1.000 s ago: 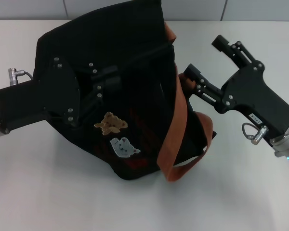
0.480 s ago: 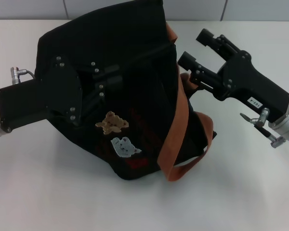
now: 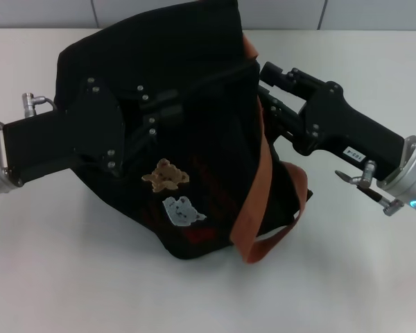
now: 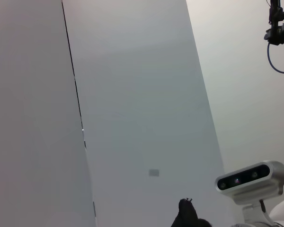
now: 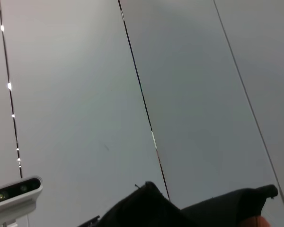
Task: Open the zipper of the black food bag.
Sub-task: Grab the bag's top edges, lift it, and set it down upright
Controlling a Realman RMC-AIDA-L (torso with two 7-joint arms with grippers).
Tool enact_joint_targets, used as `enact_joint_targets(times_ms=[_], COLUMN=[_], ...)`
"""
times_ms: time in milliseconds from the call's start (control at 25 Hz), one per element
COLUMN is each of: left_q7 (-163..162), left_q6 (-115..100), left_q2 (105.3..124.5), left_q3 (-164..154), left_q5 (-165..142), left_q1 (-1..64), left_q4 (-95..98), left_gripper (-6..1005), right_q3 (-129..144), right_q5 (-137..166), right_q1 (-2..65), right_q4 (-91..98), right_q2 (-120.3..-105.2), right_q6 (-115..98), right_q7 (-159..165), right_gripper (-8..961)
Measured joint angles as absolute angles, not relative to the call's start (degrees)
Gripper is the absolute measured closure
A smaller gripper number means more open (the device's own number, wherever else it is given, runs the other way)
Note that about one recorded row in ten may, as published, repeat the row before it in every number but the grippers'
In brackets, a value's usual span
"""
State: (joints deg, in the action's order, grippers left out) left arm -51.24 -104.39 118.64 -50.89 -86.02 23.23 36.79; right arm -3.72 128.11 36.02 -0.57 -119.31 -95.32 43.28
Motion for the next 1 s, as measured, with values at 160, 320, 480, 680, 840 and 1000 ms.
enact_joint_targets(times_ms=[160, 320, 480, 680, 840, 1000], left_q7=[-51.2, -51.2, -51.2, -51.0, -50.6, -50.5], left_q6=[-104.3, -104.2, -104.2, -104.2, -104.2, -104.2], left_q2=[118.60, 118.57, 118.56, 118.56, 118.56, 118.56], left_q3=[-50.9, -50.9, -50.9, -50.9, -50.9, -50.9], left_q5=[-86.0, -86.1, -86.1, -86.1, -86.0, -86.0], left_q1=[23.6, 23.6, 23.6, 23.6, 23.6, 23.6], left_q4=[36.3, 36.3, 36.3, 36.3, 36.3, 36.3], left_gripper=[908, 908, 908, 908, 908, 908], right_q3=[-3.7, -3.7, -3.7, -3.7, -3.7, -3.7], right_q5=[128.4, 129.7, 130.4, 131.3, 133.4, 133.7], right_q1=[36.7, 37.8, 38.2, 38.3, 38.6, 38.6], right_q4=[-0.9, -1.1, -1.1, -1.0, -0.6, -0.2], right_q2=[-119.39, -119.45, -119.45, -119.40, -119.34, -119.37], right_q6=[-93.5, -90.5, -89.9, -89.8, -89.8, -89.5], right_q7=[43.5, 44.8, 45.1, 45.5, 45.4, 43.6], right_gripper=[449, 647, 697, 746, 744, 740])
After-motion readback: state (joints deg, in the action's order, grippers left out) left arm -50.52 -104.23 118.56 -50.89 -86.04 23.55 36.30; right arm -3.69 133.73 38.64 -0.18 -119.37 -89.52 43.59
